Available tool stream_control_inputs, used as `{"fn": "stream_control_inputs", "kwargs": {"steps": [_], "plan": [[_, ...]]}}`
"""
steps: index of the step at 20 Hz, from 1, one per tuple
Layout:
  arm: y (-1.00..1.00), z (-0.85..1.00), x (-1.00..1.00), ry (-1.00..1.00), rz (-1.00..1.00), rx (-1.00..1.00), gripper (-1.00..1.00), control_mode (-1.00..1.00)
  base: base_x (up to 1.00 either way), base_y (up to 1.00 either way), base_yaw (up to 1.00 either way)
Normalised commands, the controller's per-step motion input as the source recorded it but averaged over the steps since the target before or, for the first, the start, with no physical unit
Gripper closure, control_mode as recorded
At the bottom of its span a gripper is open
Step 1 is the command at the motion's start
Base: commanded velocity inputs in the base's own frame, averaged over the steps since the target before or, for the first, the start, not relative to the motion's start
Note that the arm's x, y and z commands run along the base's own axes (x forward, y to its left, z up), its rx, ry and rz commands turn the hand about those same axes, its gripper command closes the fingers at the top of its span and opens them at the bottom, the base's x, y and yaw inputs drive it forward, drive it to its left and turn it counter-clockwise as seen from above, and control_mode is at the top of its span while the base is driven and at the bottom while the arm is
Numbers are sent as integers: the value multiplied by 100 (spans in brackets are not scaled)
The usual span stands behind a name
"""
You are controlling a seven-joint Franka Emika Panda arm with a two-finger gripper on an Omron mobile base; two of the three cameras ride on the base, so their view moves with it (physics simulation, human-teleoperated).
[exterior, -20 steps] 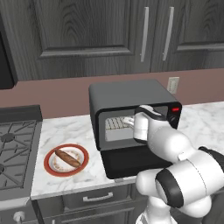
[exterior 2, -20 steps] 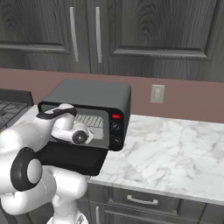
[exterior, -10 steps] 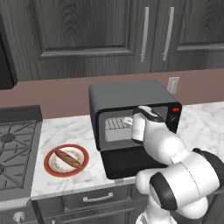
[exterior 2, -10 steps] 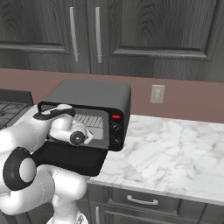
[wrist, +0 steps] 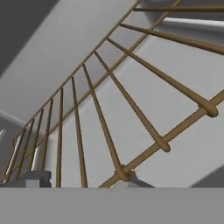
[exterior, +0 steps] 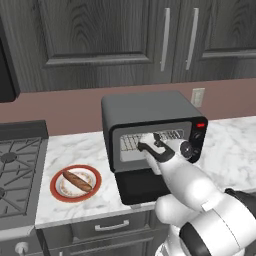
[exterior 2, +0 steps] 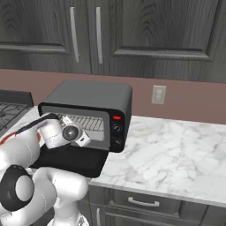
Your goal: Pull the toaster oven rack outwards. Pick up the baguette from the plate and place it on the toaster oven rack. Close the toaster oven door fully and set the temperature to the lowest setting.
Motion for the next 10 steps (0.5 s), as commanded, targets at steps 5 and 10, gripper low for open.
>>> {"fn": "stream_control_inputs", "kwargs": {"steps": [5,10], "plan": [[0,-18,-60,38,0,0,100,-100,0,0,0],[0,-21,-69,43,0,0,100,-100,0,0,0]]}}
